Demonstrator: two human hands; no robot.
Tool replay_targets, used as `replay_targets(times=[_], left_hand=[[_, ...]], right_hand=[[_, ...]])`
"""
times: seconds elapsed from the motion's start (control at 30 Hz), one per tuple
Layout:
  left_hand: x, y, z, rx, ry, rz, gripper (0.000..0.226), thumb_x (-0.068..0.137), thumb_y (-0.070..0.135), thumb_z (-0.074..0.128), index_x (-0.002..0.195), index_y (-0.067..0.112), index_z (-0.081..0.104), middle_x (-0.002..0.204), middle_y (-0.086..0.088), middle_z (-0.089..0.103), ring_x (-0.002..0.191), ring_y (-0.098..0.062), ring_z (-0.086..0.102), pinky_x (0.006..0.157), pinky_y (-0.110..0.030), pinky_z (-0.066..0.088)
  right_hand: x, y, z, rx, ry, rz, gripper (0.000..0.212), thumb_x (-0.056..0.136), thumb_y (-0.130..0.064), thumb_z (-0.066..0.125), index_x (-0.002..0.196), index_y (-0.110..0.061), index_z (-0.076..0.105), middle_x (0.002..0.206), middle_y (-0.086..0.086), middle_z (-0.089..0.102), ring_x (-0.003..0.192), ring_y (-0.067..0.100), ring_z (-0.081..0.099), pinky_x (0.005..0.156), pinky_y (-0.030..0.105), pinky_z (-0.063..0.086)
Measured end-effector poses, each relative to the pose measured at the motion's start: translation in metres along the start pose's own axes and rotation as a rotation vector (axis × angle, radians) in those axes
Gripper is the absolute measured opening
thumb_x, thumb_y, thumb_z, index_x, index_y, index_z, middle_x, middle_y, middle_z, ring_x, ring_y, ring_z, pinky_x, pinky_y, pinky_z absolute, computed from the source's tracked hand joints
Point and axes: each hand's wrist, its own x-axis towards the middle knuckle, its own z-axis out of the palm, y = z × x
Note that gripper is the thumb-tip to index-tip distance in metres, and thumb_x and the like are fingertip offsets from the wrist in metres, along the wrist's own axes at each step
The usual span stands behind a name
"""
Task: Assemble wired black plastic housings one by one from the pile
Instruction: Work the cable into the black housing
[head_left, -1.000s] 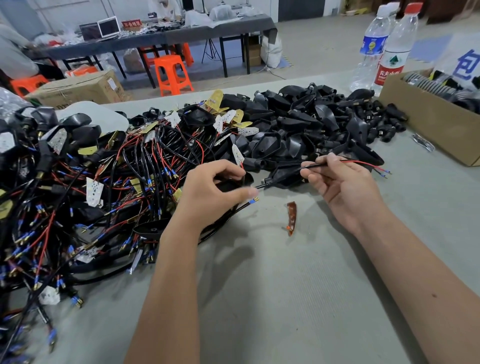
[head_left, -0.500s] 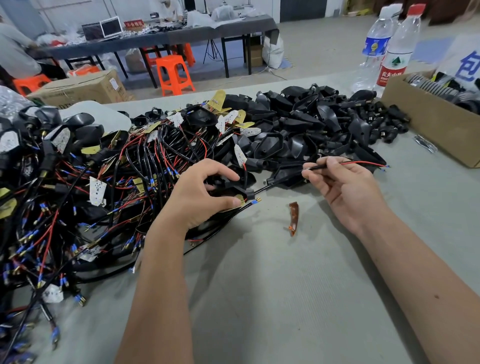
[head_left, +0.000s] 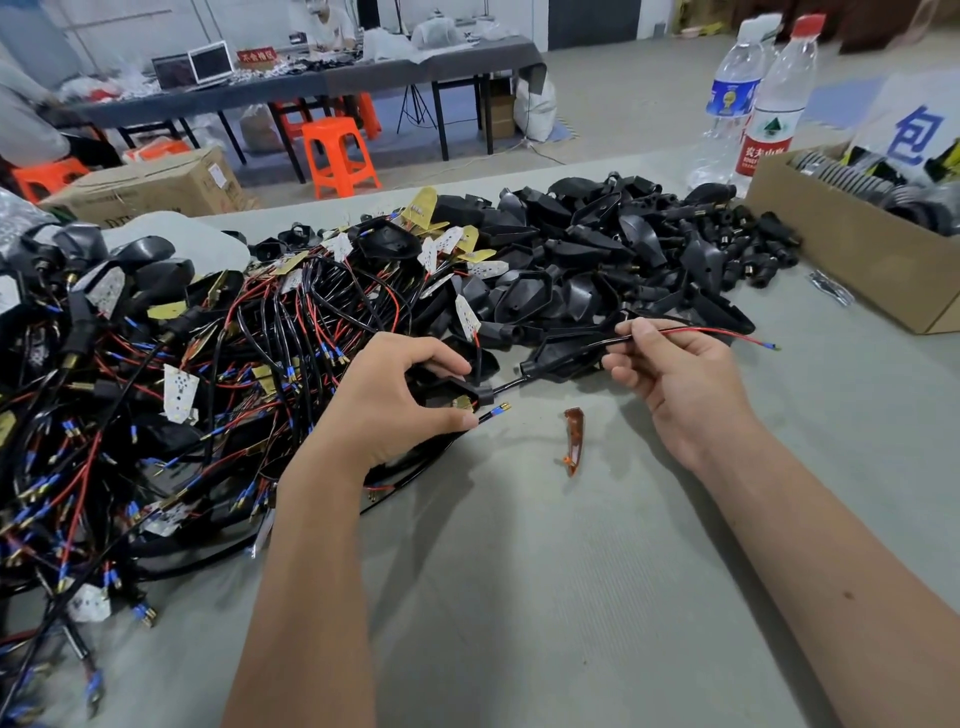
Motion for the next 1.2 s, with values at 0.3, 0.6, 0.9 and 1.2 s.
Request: replay_targets(times=[0.3, 0.6, 0.9, 1.2], left_hand=[[0.003, -0.006, -0.003, -0.251, 0.123, 0.0, 0.015, 0.086, 0.01, 0.081, 0.09, 0.024, 0.082, 0.082, 0.005, 0.078, 0.07, -0.006, 0.067, 0.067, -0.019, 0.052], [0.004, -0.009, -0.003, -0.378, 0.034, -0.085, 0.02, 0.08, 0.001, 0.085, 0.094, 0.013, 0.077, 0.085, -0.004, 0.08, 0.084, -0.021, 0.077, 0.077, -0.024, 0.061], [0.013, 0.01, -0.003, -0.105, 0.068, -0.071, 0.026, 0.079, 0.002, 0.084, 0.093, 0.022, 0.077, 0.084, 0.01, 0.078, 0.084, -0.003, 0.073, 0.074, -0.014, 0.054], [0.05, 0.071, 0.091, -0.17, -0.058, -0.007, 0.017, 0.078, 0.022, 0.089, 0.083, 0.015, 0.075, 0.067, 0.0, 0.074, 0.065, -0.018, 0.073, 0.071, -0.041, 0.063]], right_hand=[[-0.002, -0.006, 0.0, 0.032, 0.0, -0.001, 0.016, 0.101, -0.013, 0.062, 0.093, -0.003, 0.071, 0.076, 0.009, 0.071, 0.061, 0.015, 0.067, 0.055, 0.02, 0.054], [0.0, -0.005, -0.002, 0.064, -0.04, 0.008, 0.044, 0.111, -0.031, 0.043, 0.098, -0.001, 0.072, 0.077, 0.01, 0.069, 0.064, 0.017, 0.065, 0.053, 0.022, 0.053], [0.002, 0.0, -0.002, -0.045, 0.053, -0.116, 0.007, 0.095, -0.006, 0.07, 0.091, -0.011, 0.074, 0.079, 0.006, 0.075, 0.065, 0.013, 0.07, 0.056, 0.019, 0.053], [0.002, 0.003, -0.003, -0.156, 0.007, -0.087, 0.015, 0.1, -0.012, 0.066, 0.092, 0.001, 0.069, 0.074, 0.01, 0.076, 0.06, 0.018, 0.072, 0.05, 0.021, 0.054]])
